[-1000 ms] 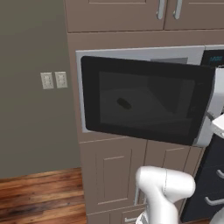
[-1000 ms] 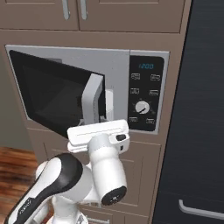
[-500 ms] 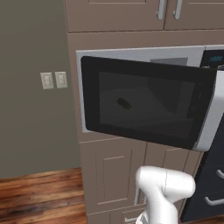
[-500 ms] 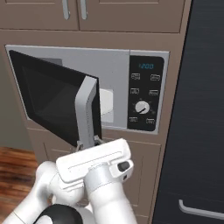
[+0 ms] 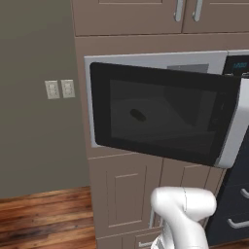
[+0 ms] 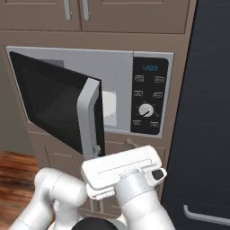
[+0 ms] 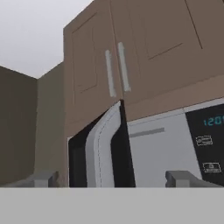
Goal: Open the microwave door.
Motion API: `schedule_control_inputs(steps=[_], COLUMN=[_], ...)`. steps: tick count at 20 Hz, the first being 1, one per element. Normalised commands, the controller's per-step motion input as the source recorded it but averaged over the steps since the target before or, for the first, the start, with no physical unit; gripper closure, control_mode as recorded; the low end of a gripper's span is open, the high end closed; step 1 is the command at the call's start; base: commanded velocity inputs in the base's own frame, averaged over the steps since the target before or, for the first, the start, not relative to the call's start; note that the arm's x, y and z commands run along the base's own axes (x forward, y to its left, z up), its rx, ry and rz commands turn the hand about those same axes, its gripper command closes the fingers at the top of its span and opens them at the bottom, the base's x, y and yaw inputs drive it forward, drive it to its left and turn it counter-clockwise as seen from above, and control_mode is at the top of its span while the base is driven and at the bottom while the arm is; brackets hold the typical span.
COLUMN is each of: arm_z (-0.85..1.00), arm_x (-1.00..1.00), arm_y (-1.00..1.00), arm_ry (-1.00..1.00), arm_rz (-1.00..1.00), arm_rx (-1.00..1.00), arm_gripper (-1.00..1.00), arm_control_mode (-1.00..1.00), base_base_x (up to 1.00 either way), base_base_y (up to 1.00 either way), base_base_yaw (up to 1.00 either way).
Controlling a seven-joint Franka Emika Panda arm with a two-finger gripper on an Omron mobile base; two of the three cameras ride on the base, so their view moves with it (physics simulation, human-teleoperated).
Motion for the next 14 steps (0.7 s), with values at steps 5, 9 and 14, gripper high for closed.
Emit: schedule_control_inputs(steps=[5,9,14], arm_z=[0.01,0.03,-0.08], arm_x=[0.38,0.17,0.01], arm_y=[0.00,0.00,0.00], arm_ry=[0.68,0.71,0.31], arm_rz=[0.07,0.06,0.00], arm_rx=[0.09,0.22,0.22], arm_gripper=[-1.00,-1.00,-1.00], arm_control_mode=[-1.00,-1.00,-1.00], base_base_x=[0.00,0.00,0.00], base_base_y=[0.00,0.00,0.00], base_base_yaw=[0.00,0.00,0.00])
